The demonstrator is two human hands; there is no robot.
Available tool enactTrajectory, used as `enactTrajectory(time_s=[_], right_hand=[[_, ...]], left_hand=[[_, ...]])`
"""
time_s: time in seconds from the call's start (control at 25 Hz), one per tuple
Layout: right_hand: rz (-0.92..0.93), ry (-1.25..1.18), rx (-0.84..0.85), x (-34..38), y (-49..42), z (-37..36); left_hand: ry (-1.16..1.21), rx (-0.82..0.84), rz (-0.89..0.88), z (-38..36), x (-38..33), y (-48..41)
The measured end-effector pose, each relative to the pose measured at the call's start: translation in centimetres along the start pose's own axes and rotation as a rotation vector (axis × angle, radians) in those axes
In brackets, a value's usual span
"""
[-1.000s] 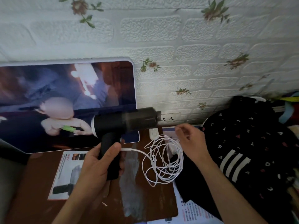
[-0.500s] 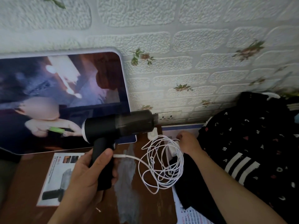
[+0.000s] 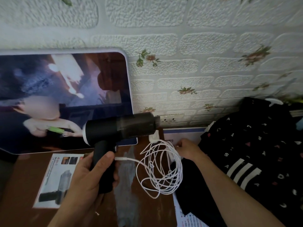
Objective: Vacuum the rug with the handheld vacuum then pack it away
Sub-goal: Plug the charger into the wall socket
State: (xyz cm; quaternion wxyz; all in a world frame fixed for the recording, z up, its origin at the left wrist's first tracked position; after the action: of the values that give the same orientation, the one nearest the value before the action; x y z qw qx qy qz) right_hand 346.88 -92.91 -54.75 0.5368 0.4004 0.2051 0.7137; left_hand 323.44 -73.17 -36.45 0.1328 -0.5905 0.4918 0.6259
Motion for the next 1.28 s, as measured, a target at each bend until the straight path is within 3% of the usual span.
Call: enactTrajectory(time_s=[0.16, 0.28, 0.48, 0.64, 0.76, 0.92, 1.12, 1.28], right_hand=[[-0.076, 0.229, 0.062, 1.0, 1.2, -0.6], [-0.104, 0.195, -0.031, 0.9, 1.6, -0.7], [-0.012, -0.189, -0.333, 1.7, 3.5, 0.7], [0.222, -0.620, -0.442, 3.1, 5.0, 2.9], [0.369, -1.006, -0.283, 4.4, 5.3, 2.9], [0.316, -1.582, -0.027, 5.5, 4.4, 1.7], [0.147, -1.720, 0.005, 4.4, 1.7, 0.0], [0.189, -1.673, 0.024, 2.9, -0.1, -0.2]], left_hand=[[-0.012, 0.001, 0.008, -0.6, 0.4, -0.2], [-0.001, 0.021, 0.009, -1.3, 0.2, -0.2], [0.065, 0.019, 0.020, -1.9, 0.2, -0.5], [0.110, 0.044, 0.017, -2.6, 0.2, -0.8], [0.135, 0.048, 0.000, -2.8, 0.0, -0.9], [0.143, -0.002, -0.039, -2.2, -0.3, -0.9], [0.168, 0.003, -0.049, -0.8, -0.2, -1.2], [0.145, -0.019, -0.040, 0.0, 0.0, -1.2]])
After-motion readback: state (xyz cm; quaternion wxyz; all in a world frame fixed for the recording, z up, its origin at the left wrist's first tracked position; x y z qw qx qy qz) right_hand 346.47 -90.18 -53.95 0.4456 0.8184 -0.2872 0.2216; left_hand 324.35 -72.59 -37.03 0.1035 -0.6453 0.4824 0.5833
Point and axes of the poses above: each hand's wrist, its own y-axis away from the middle knuckle, its own z-axis out of the back of the hand, x = y × z, the point moved 6 cm from there along -y, towards the middle knuckle, and after that the axes turned 7 degrees about x, right-handed, at the moved point
